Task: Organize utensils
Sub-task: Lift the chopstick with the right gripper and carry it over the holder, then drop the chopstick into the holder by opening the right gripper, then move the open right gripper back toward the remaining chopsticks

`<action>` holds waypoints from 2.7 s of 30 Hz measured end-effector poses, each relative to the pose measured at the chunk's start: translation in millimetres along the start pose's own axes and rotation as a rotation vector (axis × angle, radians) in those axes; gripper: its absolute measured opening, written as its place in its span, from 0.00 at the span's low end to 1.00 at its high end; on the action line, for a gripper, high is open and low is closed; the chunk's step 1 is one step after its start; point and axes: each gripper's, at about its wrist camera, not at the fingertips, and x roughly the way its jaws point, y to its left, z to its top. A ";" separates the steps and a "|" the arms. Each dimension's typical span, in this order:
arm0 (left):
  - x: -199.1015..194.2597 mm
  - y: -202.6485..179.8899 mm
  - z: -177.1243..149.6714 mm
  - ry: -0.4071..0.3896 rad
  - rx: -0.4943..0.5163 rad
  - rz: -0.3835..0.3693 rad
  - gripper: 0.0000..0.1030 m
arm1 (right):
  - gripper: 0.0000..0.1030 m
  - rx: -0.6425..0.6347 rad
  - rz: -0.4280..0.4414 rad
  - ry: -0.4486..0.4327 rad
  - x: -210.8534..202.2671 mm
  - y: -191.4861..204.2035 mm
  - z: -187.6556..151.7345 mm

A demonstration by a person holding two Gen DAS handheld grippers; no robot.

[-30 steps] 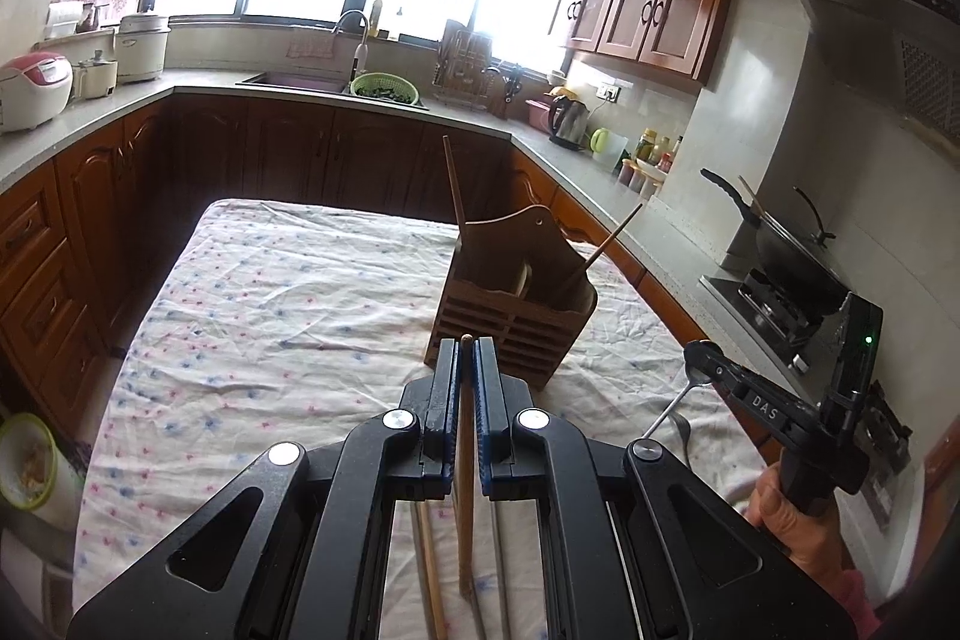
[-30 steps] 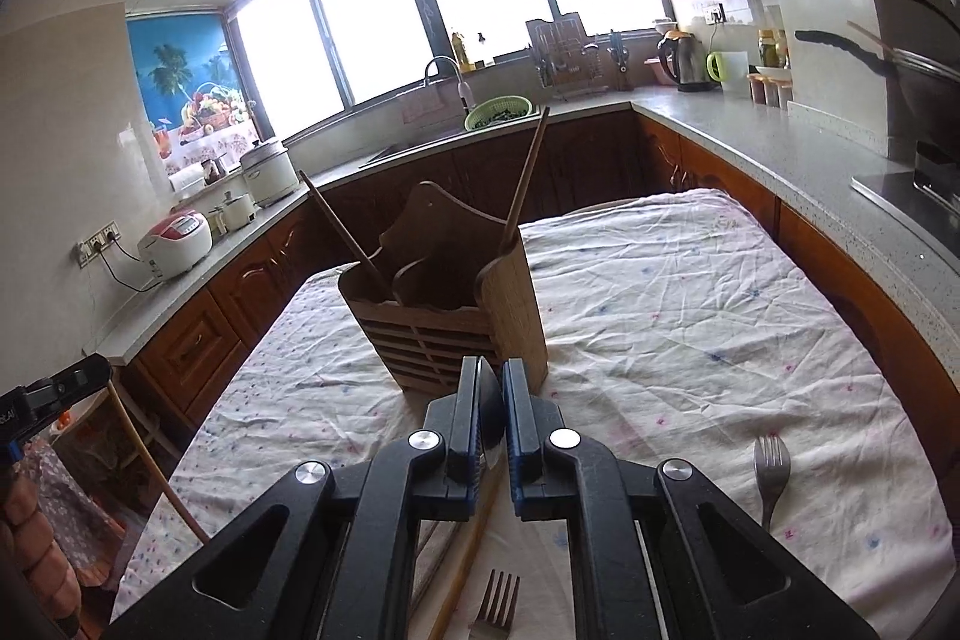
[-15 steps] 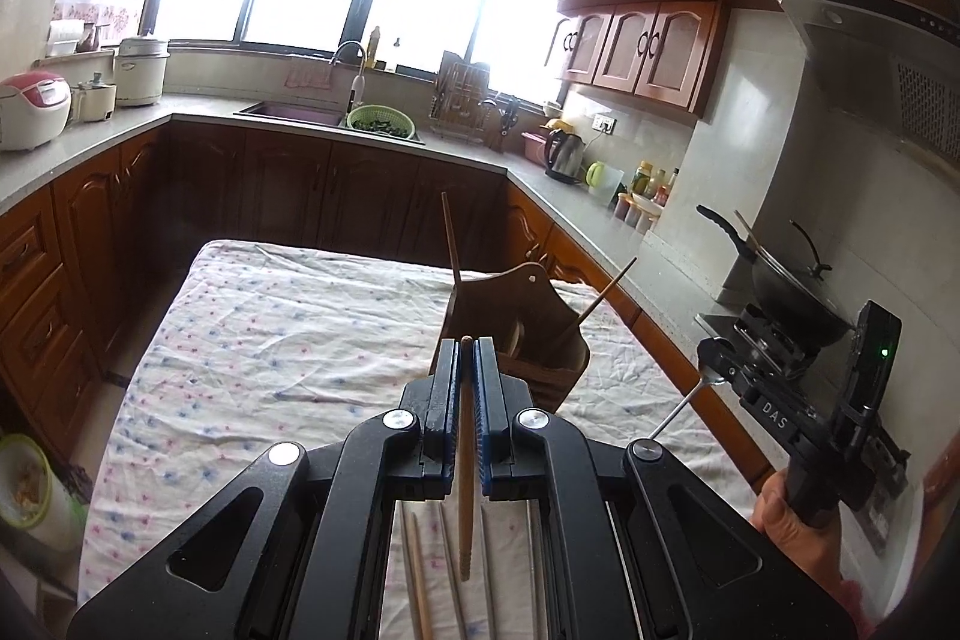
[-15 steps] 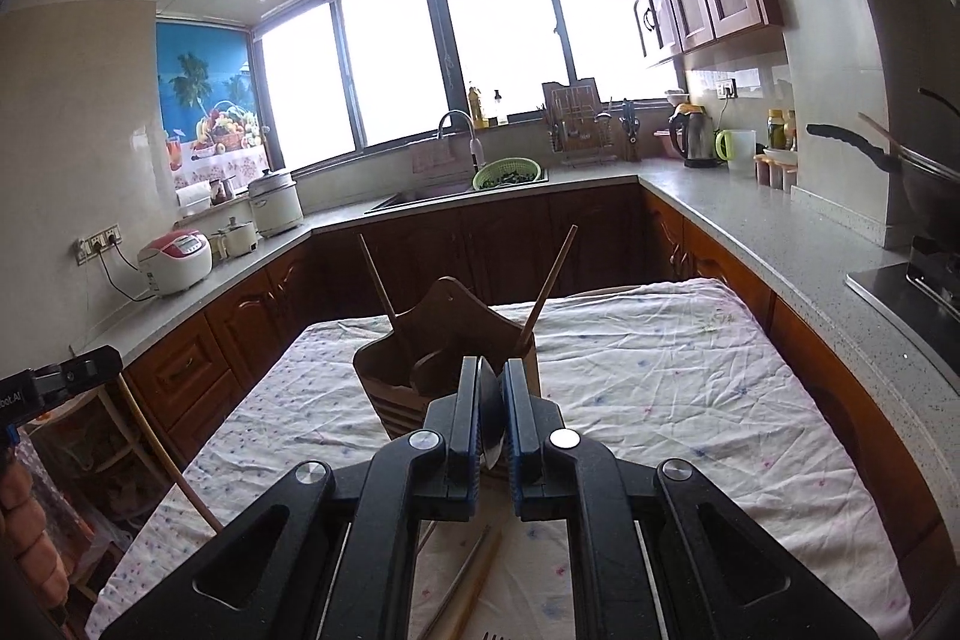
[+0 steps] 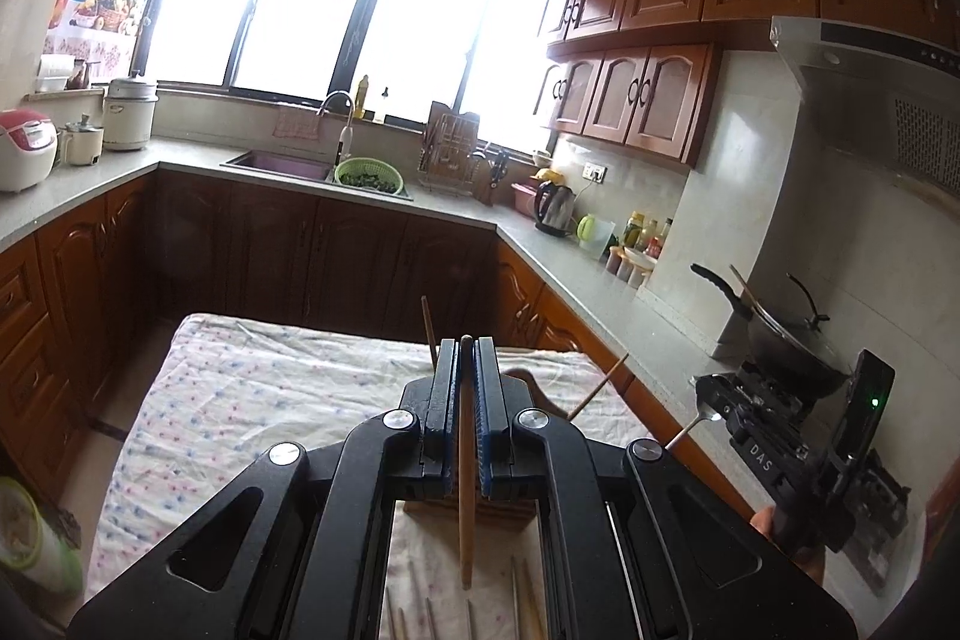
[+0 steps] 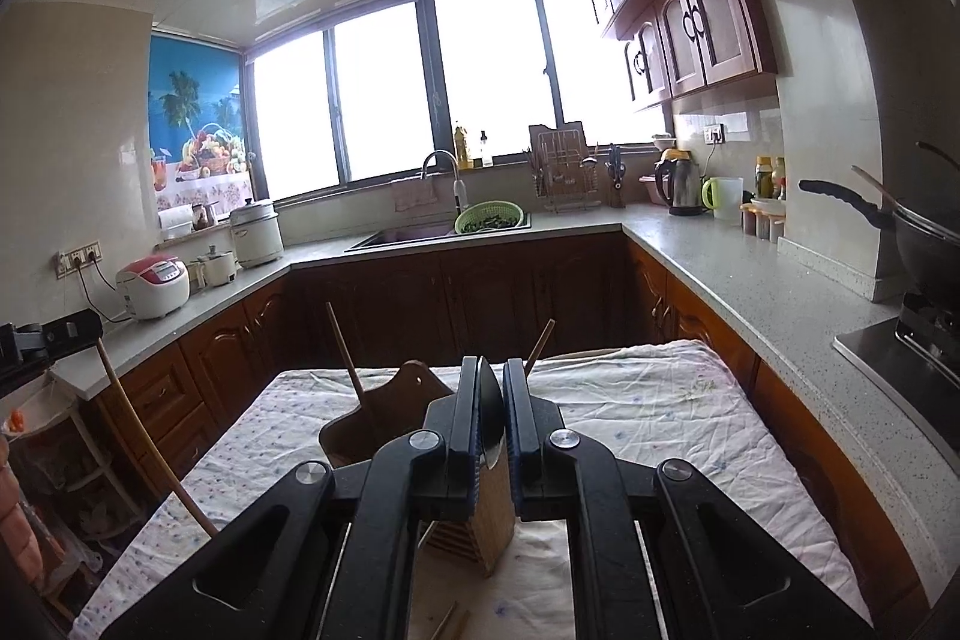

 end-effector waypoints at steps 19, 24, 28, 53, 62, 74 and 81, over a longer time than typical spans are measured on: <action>105.5 23.2 29.9 -0.080 -0.119 0.070 0.04 | 0.06 -0.106 -0.074 -0.063 64.1 19.1 7.8; 127.4 34.8 3.3 -0.047 -0.146 0.107 0.04 | 0.07 -0.094 -0.074 -0.018 80.1 17.7 -13.5; 140.6 31.6 -14.0 -0.002 -0.128 0.108 0.04 | 0.07 -0.071 -0.062 0.014 88.6 16.1 -25.6; 162.9 20.8 -24.6 0.104 -0.018 0.095 0.11 | 0.09 -0.015 0.005 0.157 113.3 8.3 -43.5; 141.8 25.7 -27.0 0.084 -0.061 0.103 0.57 | 0.38 0.021 0.012 0.110 92.4 3.2 -31.1; 80.6 49.7 -57.7 0.104 -0.122 0.161 0.84 | 0.68 0.073 0.039 0.070 44.9 -2.7 -30.7; 50.9 64.2 -93.3 0.163 -0.171 0.184 0.85 | 0.75 0.083 0.065 0.097 17.9 -0.1 -47.4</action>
